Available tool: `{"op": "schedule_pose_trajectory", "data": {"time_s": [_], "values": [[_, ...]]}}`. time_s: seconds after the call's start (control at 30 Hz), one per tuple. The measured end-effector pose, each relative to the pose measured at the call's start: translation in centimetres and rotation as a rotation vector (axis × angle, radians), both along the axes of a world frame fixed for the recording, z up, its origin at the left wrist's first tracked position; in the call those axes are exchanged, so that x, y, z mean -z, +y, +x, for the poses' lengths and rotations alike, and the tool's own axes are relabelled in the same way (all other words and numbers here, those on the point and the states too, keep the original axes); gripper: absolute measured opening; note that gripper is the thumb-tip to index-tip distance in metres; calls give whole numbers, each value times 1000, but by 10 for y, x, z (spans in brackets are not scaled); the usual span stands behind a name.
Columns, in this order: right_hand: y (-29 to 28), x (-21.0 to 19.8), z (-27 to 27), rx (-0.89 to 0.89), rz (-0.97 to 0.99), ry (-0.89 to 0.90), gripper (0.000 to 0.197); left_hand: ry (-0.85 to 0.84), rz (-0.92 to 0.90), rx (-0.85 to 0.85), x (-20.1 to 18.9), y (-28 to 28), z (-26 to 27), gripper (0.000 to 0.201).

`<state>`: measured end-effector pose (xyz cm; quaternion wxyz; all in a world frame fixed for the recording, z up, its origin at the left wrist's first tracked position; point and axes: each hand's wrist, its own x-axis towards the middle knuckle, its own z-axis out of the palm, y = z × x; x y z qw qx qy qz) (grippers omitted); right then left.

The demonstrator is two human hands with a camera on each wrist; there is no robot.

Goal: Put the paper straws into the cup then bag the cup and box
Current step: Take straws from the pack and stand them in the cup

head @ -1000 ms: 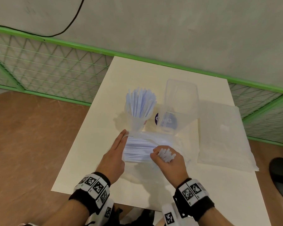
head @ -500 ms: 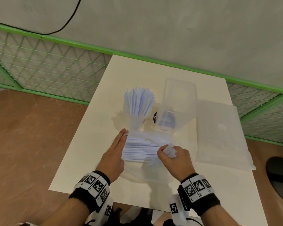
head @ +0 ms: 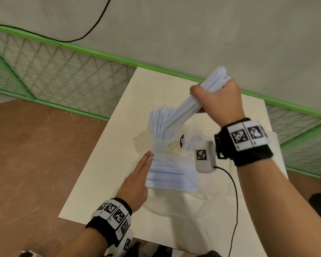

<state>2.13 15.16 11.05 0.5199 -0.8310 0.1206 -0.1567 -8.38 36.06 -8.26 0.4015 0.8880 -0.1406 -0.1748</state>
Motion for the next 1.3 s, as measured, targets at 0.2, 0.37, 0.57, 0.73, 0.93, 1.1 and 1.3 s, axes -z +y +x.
{"op": "schedule_pose_trajectory", "data": {"time_s": [0.2,0.37,0.57,0.73,0.93,1.1,1.3], "values": [[17,49,43,-121,-255,198,42,-18,22,10,3,1,1,100],[12,72,48,-172,-327,77,56,-4,36,2,0,2,1,100],[16,96,28,-248,-514,-134,62,2,55,2,-1,2,3,99],[27,126,16,-450,-809,54,65,10,55,11,0,3,3,99],[31,133,39,-316,-737,-57,60,-4,50,20,-1,5,3,101],[42,127,38,-486,-937,65,61,-13,52,15,-3,6,2,100],[41,93,-3,-434,-679,-304,35,13,49,6,-3,5,0,102]]}}
